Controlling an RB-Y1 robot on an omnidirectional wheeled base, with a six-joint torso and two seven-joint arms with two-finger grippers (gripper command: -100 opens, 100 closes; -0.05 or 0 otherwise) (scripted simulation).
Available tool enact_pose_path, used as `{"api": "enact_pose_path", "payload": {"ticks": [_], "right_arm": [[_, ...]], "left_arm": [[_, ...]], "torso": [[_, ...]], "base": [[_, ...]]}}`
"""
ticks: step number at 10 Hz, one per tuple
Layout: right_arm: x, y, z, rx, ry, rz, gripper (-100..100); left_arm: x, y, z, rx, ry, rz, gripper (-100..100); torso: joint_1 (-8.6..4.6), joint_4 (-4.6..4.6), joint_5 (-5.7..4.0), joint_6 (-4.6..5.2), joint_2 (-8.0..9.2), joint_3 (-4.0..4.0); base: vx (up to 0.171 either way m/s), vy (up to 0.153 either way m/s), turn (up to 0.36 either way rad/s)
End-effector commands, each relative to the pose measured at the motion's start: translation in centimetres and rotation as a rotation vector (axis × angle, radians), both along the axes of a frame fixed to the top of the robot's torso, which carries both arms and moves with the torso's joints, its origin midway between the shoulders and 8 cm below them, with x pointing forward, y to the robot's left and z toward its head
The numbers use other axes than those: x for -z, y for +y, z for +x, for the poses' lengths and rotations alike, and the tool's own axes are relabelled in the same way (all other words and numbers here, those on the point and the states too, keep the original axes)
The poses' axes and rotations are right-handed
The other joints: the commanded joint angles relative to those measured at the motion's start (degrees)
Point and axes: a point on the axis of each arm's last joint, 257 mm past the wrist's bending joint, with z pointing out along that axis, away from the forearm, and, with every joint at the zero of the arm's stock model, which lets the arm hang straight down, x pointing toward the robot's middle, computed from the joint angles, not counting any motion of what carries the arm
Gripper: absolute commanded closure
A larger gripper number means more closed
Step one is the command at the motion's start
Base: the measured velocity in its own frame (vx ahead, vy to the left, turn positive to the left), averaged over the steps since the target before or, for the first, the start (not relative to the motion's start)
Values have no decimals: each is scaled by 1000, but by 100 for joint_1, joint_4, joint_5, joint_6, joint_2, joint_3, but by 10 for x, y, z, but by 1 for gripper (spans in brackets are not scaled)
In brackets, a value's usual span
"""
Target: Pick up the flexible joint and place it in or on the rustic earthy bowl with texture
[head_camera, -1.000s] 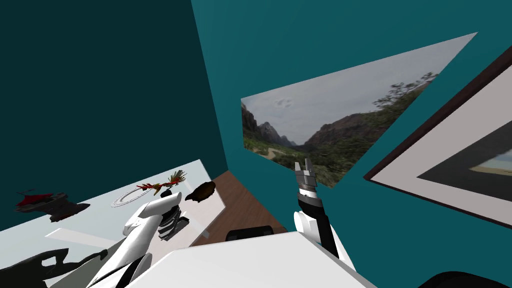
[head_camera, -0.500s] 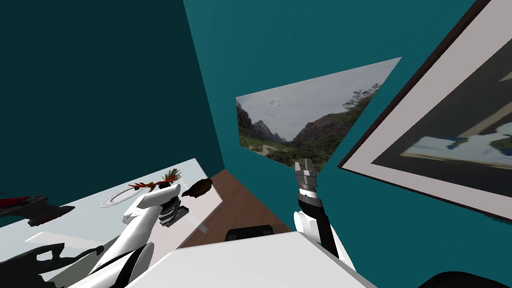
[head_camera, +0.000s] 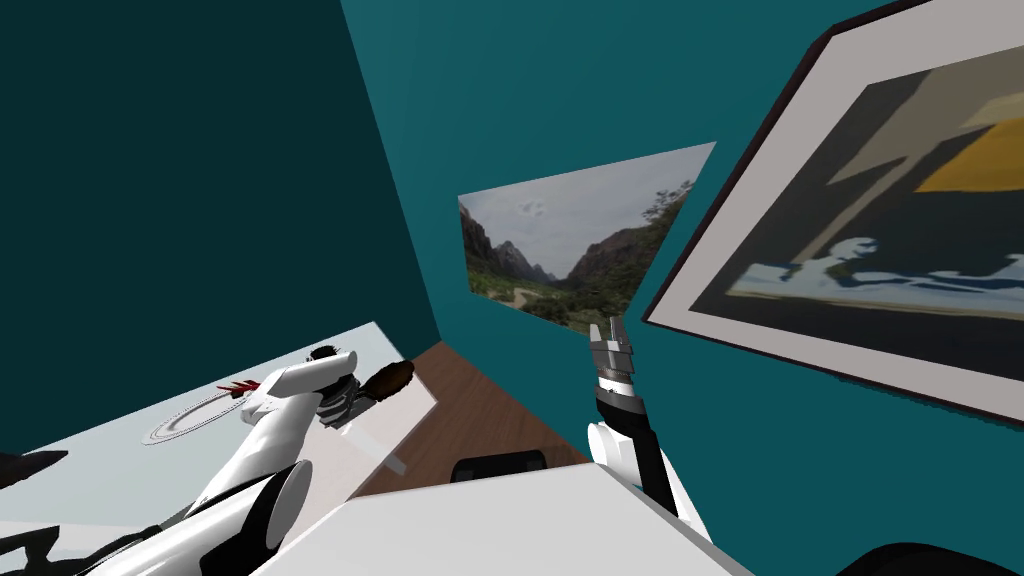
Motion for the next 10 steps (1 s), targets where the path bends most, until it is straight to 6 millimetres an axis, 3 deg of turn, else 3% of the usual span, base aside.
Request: {"api": "enact_pose_path", "payload": {"ticks": [1,4,10], "right_arm": [[0,0,0,0,0,0,0],[0,0,0,0,0,0,0],[0,0,0,0,0,0,0]], "left_arm": [[-5,0,-1,1,-5,4,100],[-25,5,-1,-10,-12,0,100],[-36,2,-20,-42,19,-49,100]], "torso": [[0,0,0,0,0,0],[3,-4,0,5,-26,-14],[-2,-26,2,2,-55,-40]], "base": [[15,13,-6],[66,19,-128],[104,9,-93]]}}
